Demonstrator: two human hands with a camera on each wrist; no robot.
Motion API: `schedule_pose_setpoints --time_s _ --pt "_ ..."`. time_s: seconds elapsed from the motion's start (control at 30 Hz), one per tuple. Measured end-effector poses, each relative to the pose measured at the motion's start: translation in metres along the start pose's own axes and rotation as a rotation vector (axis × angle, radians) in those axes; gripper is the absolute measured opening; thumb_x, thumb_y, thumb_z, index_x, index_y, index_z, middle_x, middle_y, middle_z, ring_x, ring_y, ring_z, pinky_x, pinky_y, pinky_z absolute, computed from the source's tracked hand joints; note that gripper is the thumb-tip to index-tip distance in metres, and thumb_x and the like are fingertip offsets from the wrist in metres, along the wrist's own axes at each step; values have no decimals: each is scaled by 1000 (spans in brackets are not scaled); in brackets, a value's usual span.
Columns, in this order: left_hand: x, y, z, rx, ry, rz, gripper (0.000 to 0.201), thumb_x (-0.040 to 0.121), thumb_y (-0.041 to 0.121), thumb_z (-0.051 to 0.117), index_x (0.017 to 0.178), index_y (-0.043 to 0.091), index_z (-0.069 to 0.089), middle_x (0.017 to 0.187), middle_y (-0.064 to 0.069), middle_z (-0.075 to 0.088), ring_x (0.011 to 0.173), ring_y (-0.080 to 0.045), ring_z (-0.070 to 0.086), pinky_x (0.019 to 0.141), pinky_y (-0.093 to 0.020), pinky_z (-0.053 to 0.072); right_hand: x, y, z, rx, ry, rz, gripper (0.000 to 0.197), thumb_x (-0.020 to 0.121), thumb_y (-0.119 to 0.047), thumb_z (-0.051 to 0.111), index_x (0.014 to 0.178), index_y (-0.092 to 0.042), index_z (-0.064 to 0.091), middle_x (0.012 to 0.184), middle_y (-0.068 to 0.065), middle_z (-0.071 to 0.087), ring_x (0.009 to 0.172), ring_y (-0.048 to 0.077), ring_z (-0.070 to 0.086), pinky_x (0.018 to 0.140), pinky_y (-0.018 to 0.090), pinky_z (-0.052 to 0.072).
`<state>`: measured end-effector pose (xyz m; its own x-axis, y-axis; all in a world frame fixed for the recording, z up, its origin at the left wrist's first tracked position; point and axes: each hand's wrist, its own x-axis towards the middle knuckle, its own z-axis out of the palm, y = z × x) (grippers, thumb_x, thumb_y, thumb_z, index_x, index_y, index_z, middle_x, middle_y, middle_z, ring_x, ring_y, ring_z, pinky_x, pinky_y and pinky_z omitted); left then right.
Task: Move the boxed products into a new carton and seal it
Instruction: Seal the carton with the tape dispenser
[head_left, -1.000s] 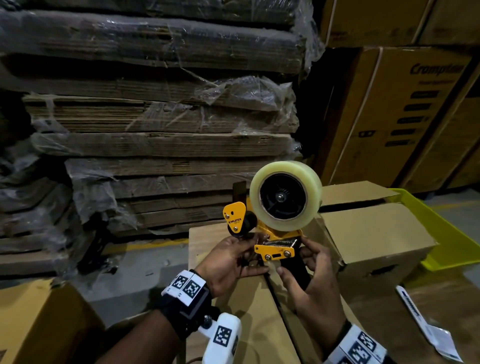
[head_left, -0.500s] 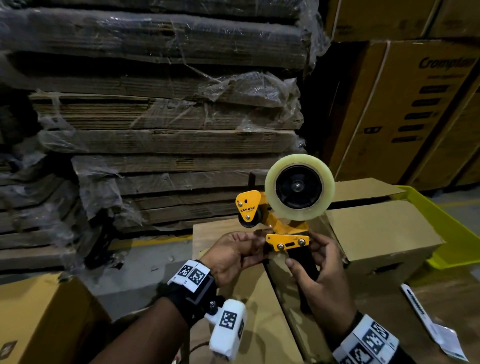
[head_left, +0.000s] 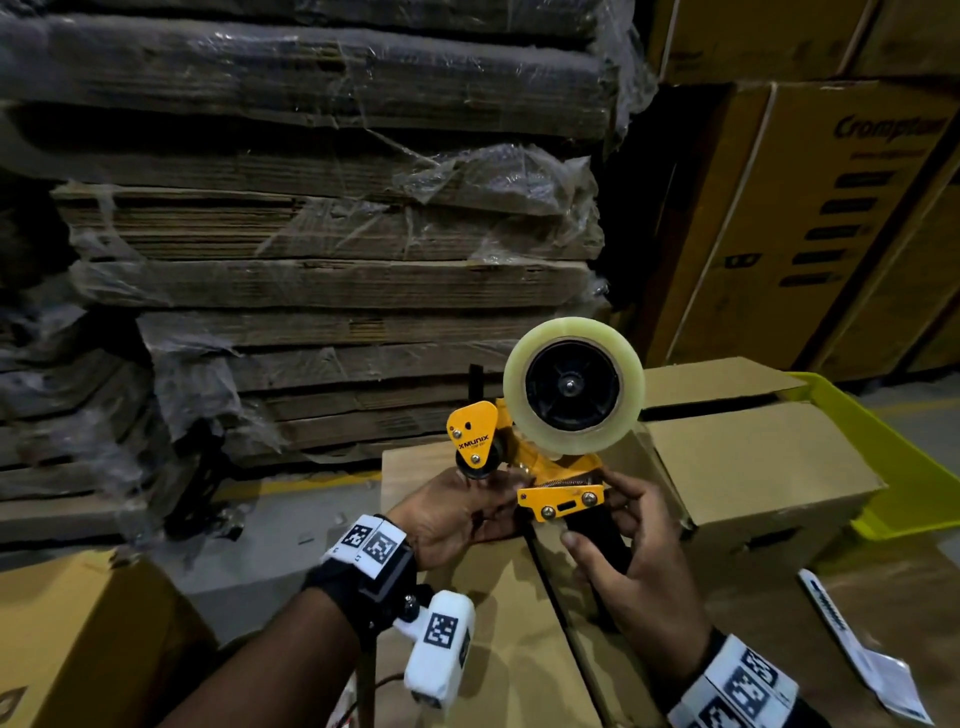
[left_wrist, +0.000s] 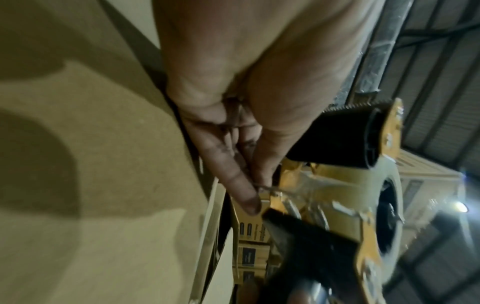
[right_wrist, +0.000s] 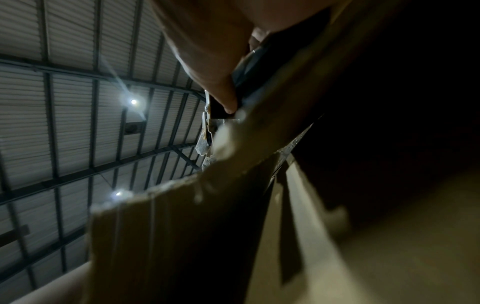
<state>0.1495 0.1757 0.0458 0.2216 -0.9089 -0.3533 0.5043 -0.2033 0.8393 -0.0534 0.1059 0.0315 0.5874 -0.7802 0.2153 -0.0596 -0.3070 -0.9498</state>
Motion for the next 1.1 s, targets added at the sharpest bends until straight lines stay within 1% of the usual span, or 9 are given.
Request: schedule_pose_setpoints --time_s 0.13,0.23,0.33,0.43,0.57,0.73,0.87,1.0,1.1 --pt "3 -9 7 59 86 138 13 91 -3 62 99 3 71 99 -17 70 83 -29 66 69 -37 60 0 2 1 -61 42 -48 66 76 -14 79 120 -44 41 115 -21 58 111 -4 56 91 18 49" --pt "4 -13 16 150 172 286 11 88 -2 67 99 -5 69 85 -12 72 67 -21 67 58 -32 56 1 4 2 -79 60 -58 66 76 -13 79 121 -41 41 113 -25 56 109 -6 55 85 8 45" --pt "4 -18 19 229 259 365 8 90 1 66 93 -7 66 72 -10 69 57 -20 62 53 -29 50 1 6 2 -102 82 -55 66 76 -15 79 119 -46 40 110 -29 55 107 -6 55 85 13 45" --pt "4 -15 7 173 332 364 5 95 0 59 96 -2 63 79 -15 70 71 -25 71 65 -34 59 0 6 -4 -106 109 -51 67 76 -17 79 119 -47 39 114 -21 55 109 -5 54 89 17 44" --pt "3 -11 2 129 232 291 5 98 2 53 96 0 57 81 -12 66 75 -21 71 71 -28 61 1 4 -8 -129 116 -52 66 75 -16 80 124 -37 40 114 -21 53 107 -6 53 86 14 44" --pt "-2 -12 0 -86 138 200 8 94 5 57 98 -2 56 79 -13 68 74 -20 72 70 -28 61 -1 3 -4 -154 186 -49 73 71 -12 84 121 -42 39 105 -18 53 99 -7 53 81 6 44" --pt "-4 -15 -2 -181 65 181 35 76 1 68 109 -4 56 88 -15 67 77 -21 72 72 -29 61 -2 -3 -3 -113 205 10 76 63 -13 89 122 -33 45 97 -8 58 90 -5 57 75 18 50" --pt "-6 -12 -8 -211 40 145 33 80 -6 63 112 -1 56 89 -14 65 75 -19 72 64 -24 60 -2 1 -3 -131 214 32 64 60 -18 90 111 -31 53 97 -6 63 91 2 61 80 27 54" --pt "-8 -12 -12 -263 13 159 36 77 -9 62 112 -2 58 94 -17 64 75 -20 71 68 -25 60 -2 2 -3 -183 184 18 42 63 -20 87 96 -30 63 94 -9 67 89 5 64 79 35 57"
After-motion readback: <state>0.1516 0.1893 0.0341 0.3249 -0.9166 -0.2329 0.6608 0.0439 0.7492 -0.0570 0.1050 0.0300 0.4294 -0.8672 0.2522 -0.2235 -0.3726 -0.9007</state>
